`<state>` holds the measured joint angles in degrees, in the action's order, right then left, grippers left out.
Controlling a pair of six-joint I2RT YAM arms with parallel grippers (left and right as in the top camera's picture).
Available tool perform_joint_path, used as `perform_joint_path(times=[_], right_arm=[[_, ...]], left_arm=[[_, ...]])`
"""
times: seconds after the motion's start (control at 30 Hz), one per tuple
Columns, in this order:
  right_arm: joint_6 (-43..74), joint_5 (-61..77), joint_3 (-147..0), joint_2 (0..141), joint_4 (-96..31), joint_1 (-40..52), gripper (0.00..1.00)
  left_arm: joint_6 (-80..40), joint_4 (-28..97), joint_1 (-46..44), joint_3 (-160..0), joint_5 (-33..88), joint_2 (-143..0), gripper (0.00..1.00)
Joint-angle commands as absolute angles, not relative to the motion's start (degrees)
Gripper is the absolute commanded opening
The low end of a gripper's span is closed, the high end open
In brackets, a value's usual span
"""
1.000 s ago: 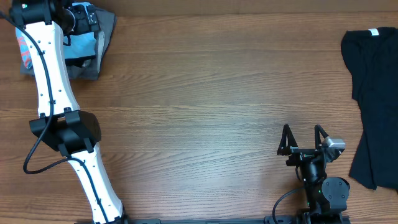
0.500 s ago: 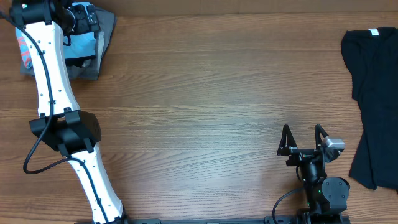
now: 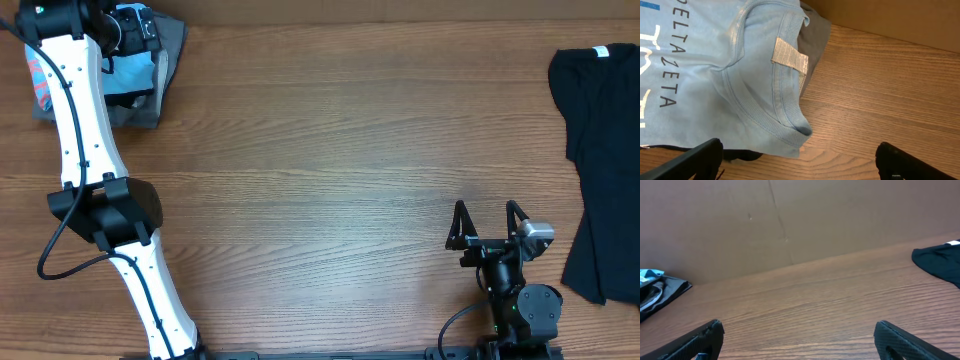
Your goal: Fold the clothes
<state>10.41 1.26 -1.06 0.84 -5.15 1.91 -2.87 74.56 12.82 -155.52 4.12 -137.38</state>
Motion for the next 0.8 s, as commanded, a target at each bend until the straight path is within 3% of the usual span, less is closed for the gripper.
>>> perform_joint_path(times=[0.0,0.23,0.77], right_arm=[[9.78,1.19,-0.45,0.16,-4.75,1.74,1.00],[9.80,1.19,-0.45,0.16,-4.75,1.74,1.00],[9.78,1.19,-0.45,0.16,-4.75,1.74,1.00]], left_arm=[[-3.42,74.37,12.69,-156.48,4.38,-135.61,1.00],[-3.42,74.65,10.98,-151.61,4.29,-128.79,1.00],[-3.40,74.19,-0.78,-92.82,2.83,-81.14,1.00]])
